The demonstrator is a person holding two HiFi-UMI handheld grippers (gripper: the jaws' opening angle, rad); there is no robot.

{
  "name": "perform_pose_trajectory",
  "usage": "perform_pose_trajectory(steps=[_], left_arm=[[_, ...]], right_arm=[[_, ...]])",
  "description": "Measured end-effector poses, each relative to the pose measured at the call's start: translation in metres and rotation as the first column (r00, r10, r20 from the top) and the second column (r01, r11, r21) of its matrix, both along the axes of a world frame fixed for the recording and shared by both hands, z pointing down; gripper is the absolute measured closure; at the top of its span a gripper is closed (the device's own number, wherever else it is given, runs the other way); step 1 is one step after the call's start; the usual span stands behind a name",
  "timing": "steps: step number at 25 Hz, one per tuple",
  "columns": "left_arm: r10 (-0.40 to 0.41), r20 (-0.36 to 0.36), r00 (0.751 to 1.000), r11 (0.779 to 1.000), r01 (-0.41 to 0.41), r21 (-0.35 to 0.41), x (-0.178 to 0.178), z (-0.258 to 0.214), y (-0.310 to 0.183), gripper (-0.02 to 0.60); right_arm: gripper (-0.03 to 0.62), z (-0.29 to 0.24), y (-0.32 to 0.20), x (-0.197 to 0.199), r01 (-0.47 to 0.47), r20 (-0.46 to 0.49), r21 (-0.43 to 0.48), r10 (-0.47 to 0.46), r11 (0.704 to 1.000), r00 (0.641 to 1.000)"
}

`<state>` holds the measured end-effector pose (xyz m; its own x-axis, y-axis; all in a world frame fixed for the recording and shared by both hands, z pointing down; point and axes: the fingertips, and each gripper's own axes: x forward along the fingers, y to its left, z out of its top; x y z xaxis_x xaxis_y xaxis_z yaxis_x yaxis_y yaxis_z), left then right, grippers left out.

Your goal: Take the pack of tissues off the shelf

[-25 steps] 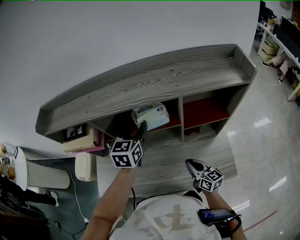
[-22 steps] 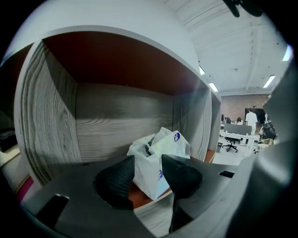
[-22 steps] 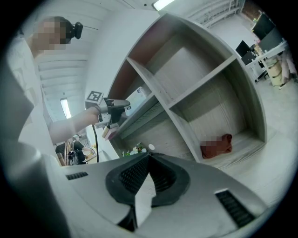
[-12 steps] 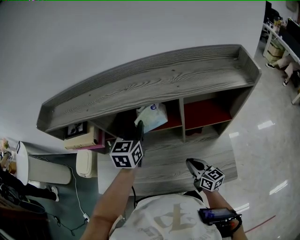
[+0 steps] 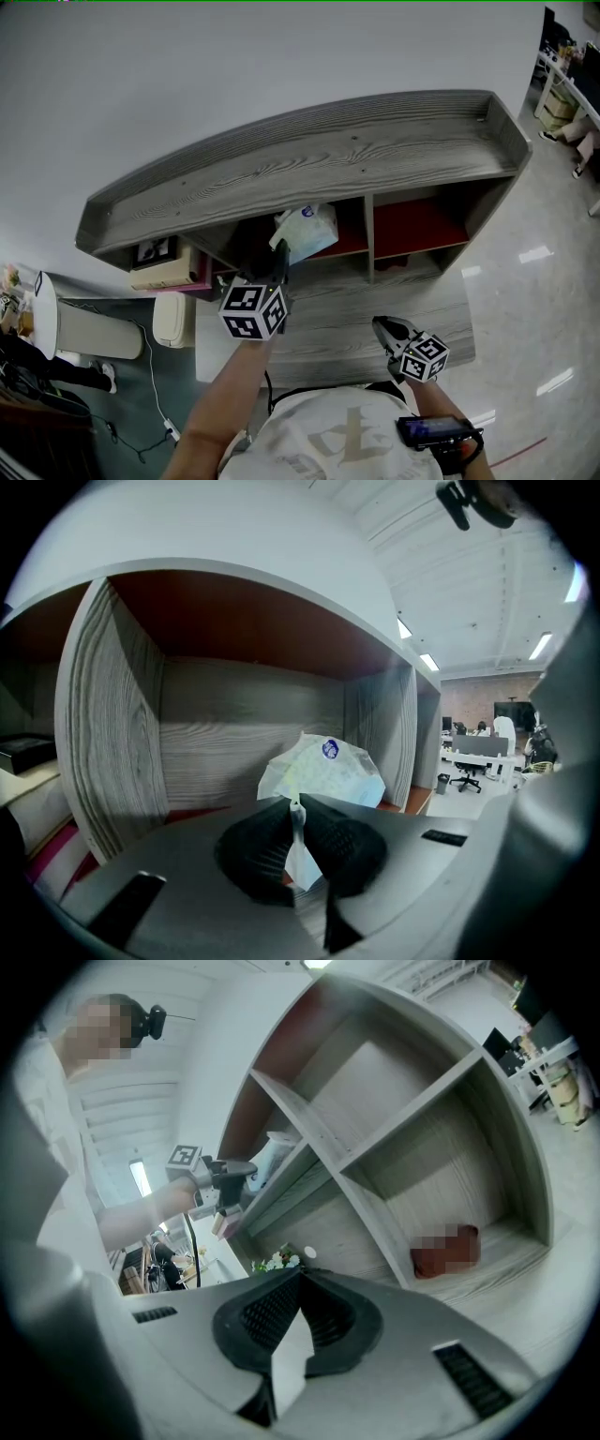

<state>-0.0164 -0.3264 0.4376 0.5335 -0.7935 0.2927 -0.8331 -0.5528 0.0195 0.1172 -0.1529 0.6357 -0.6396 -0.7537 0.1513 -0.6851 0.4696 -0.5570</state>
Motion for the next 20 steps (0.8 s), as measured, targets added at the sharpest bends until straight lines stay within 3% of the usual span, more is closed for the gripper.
perform_pose_trajectory(steps=[20], left_arm=[[0.080, -0.082, 0.993, 0.995, -0.074, 0.074, -0.028, -0.018, 0.030, 0.574]], right_arm=[[0.588, -0.005, 0.005, -0.029, -0.003, -0.032, -0.001, 0.003, 1.000, 0.999]])
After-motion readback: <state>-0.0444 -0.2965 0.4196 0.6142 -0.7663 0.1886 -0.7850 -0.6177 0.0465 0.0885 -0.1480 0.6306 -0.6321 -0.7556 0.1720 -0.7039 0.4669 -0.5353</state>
